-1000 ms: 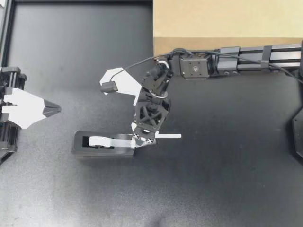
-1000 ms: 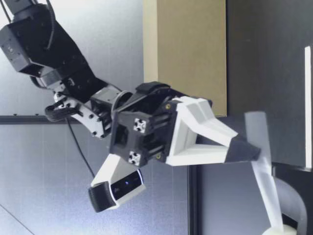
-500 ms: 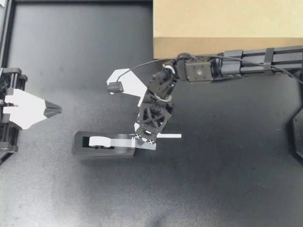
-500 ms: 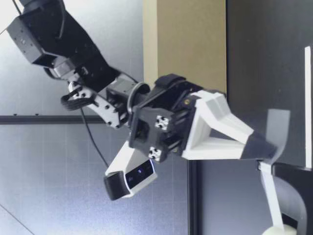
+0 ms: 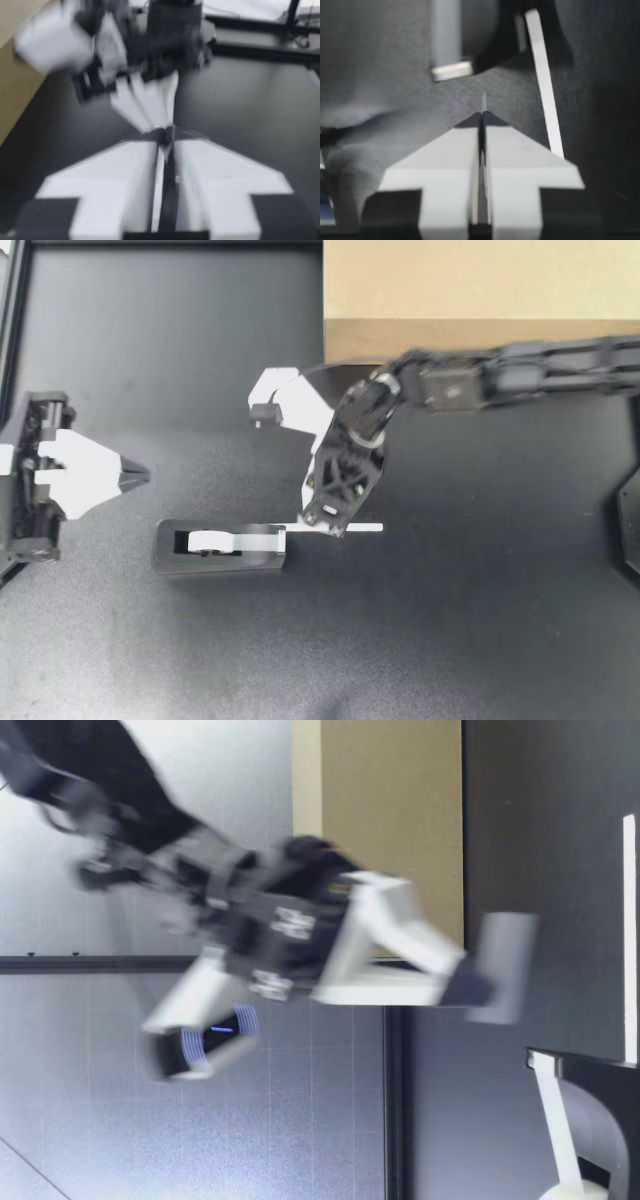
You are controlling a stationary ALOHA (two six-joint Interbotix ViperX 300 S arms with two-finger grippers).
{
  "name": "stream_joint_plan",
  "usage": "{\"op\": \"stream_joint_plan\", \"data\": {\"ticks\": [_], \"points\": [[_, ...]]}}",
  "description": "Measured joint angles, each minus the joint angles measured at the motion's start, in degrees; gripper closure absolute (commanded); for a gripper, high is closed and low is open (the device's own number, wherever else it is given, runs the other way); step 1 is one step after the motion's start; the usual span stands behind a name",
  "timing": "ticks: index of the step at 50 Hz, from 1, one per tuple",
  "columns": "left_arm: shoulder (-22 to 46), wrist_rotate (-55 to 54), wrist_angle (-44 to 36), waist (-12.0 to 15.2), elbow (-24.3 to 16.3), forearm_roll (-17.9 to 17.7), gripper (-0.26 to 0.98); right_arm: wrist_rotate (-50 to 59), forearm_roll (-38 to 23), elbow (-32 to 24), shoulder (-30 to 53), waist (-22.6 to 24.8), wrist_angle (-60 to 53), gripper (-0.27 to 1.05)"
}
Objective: Cut a small piece of tape from the tape dispenser then place it on the cardboard box's edge.
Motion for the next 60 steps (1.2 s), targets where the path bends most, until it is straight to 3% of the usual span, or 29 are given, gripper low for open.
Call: {"op": "stream_joint_plan", "data": {"ticks": [13, 30, 43, 60], "points": [[7.56, 0.0, -4.22, 0.0, -3.34, -0.62, 0.45, 0.44, -9.58, -0.62, -8.35, 1.49, -1.67, 0.87], [16.88, -0.09, -11.07, -0.09, -7.12, -0.62, 0.41, 0.44, -18.81, -3.6, -11.43, 4.13, -1.76, 0.87], [23.55, -0.18, -14.15, -0.09, -10.81, -0.62, 0.41, 0.44, -21.97, -5.89, -11.87, 4.31, -3.16, 0.87], [27.95, -0.18, -19.69, -0.09, -12.48, -0.62, 0.41, 0.35, -22.59, -7.82, -11.78, 4.48, -3.69, 0.87]]}}
